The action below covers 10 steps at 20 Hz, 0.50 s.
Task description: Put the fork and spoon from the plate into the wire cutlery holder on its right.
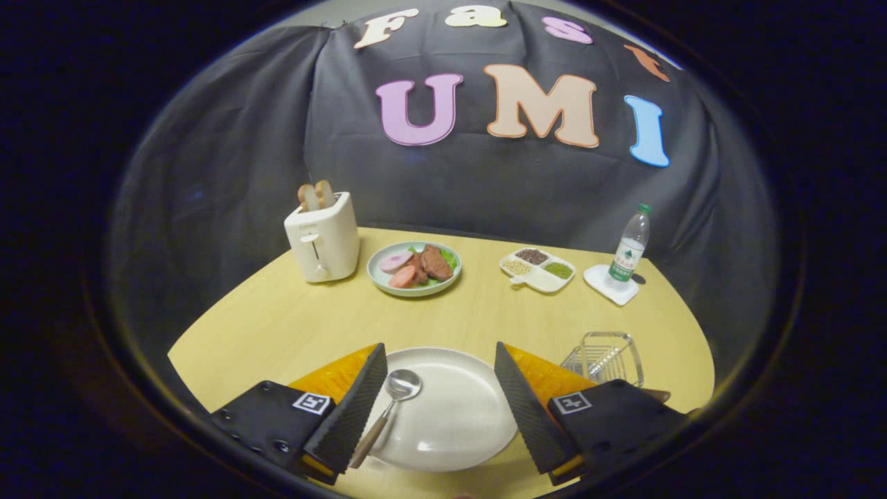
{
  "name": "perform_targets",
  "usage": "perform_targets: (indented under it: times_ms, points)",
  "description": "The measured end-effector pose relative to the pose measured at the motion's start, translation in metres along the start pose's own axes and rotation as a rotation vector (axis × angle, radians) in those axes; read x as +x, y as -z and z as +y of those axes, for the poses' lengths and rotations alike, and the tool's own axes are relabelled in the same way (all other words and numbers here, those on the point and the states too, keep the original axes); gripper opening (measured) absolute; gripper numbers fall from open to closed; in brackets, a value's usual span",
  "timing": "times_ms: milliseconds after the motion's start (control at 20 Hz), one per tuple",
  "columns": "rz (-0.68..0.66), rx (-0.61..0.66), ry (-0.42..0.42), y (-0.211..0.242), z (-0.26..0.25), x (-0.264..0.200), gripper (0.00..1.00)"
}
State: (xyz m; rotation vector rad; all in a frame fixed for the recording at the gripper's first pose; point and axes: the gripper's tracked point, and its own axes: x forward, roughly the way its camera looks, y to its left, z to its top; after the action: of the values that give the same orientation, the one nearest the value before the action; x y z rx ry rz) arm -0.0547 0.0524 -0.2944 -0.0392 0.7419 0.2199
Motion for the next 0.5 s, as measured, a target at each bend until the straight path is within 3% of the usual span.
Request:
perform_targets:
  times_ms: [500]
  points:
    - [0.140,-0.064,-0.040,0.060,0.031,0.023,0.99]
